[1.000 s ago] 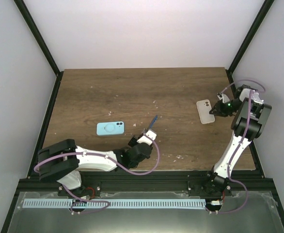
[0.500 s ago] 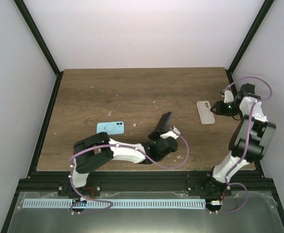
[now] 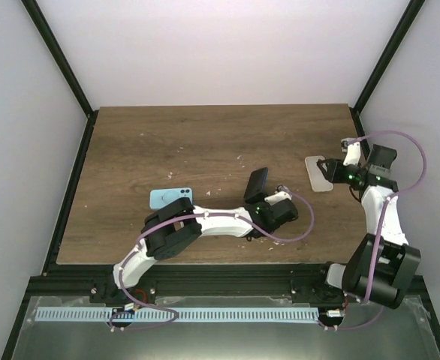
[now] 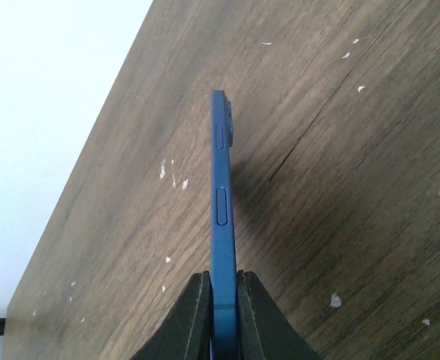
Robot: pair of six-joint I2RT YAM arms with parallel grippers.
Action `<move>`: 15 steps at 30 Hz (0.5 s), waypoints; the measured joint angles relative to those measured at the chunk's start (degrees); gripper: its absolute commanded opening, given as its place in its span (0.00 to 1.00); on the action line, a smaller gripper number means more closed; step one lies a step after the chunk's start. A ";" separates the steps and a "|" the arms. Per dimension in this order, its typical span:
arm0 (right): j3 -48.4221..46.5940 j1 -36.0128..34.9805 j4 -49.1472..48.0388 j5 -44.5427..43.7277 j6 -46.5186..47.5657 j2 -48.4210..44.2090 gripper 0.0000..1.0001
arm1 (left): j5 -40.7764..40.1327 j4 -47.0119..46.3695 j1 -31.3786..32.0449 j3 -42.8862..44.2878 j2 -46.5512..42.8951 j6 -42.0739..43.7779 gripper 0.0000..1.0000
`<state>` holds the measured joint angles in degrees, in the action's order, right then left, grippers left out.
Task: Take the phone out of the phone case
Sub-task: Place the phone at the center of the board.
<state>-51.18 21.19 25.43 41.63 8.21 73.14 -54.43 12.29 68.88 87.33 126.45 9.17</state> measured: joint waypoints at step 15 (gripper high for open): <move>2.60 0.00 -6.91 3.21 -3.15 -3.19 0.36 | -0.98 13.70 0.15 18.75 10.23 -3.28 0.13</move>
<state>-48.58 21.19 18.52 44.84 5.06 69.95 -55.42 26.00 69.04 106.08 136.68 5.89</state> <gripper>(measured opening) 0.364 0.087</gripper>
